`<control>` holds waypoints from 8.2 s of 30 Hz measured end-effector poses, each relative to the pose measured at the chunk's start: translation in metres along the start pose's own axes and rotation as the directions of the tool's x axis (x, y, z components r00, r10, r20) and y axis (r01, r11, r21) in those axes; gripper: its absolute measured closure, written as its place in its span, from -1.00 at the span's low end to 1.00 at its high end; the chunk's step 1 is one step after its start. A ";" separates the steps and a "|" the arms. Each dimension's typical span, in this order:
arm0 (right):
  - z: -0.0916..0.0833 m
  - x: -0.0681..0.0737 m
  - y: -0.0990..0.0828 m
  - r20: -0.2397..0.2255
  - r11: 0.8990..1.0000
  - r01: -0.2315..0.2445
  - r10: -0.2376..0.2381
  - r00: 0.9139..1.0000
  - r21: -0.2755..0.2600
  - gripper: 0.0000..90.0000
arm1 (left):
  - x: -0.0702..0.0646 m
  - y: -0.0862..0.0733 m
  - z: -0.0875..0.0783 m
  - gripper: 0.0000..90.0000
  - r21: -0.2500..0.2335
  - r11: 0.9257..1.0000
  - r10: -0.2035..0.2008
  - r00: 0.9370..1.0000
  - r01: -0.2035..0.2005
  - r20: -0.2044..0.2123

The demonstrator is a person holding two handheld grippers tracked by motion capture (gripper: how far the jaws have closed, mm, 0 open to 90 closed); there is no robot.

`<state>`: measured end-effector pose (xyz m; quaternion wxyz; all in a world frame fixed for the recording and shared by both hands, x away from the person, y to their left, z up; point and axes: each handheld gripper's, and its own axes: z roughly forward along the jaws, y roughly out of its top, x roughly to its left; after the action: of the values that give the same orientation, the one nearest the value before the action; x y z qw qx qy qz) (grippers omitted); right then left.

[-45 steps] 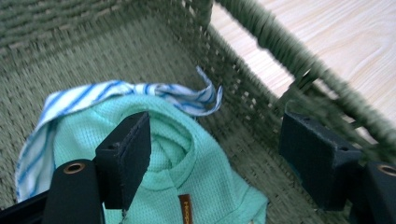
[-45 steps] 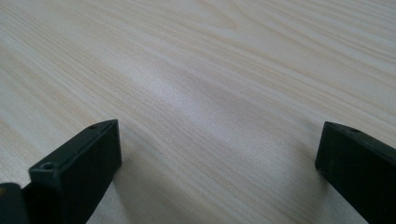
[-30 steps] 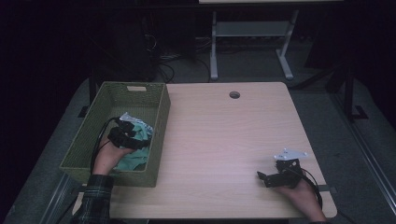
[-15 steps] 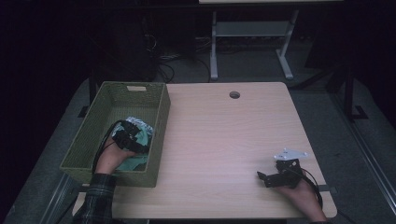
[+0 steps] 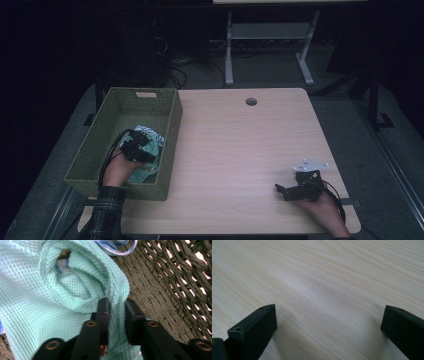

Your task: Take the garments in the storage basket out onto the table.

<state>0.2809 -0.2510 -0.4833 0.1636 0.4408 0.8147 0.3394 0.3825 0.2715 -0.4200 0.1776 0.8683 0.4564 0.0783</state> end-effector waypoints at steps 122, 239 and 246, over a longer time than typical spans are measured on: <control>0.000 0.000 0.000 0.000 1.000 0.000 0.000 1.000 0.000 -1.00 | -0.049 0.067 -0.185 0.88 -0.779 0.627 0.211 0.960 0.009 0.181; 0.000 0.000 0.000 0.003 1.000 -0.001 0.001 1.000 -0.002 -1.00 | -0.176 0.074 0.029 0.86 -0.460 0.855 0.365 0.909 -0.240 0.203; -0.001 0.000 -0.001 0.014 1.000 -0.014 0.014 1.000 0.000 -1.00 | -0.176 0.063 0.036 0.99 -0.383 0.881 0.367 0.913 -0.279 0.180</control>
<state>0.2793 -0.2519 -0.4832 0.1666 0.4489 0.8105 0.3373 0.3411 0.0859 -0.4242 0.3685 0.8899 0.2572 0.0781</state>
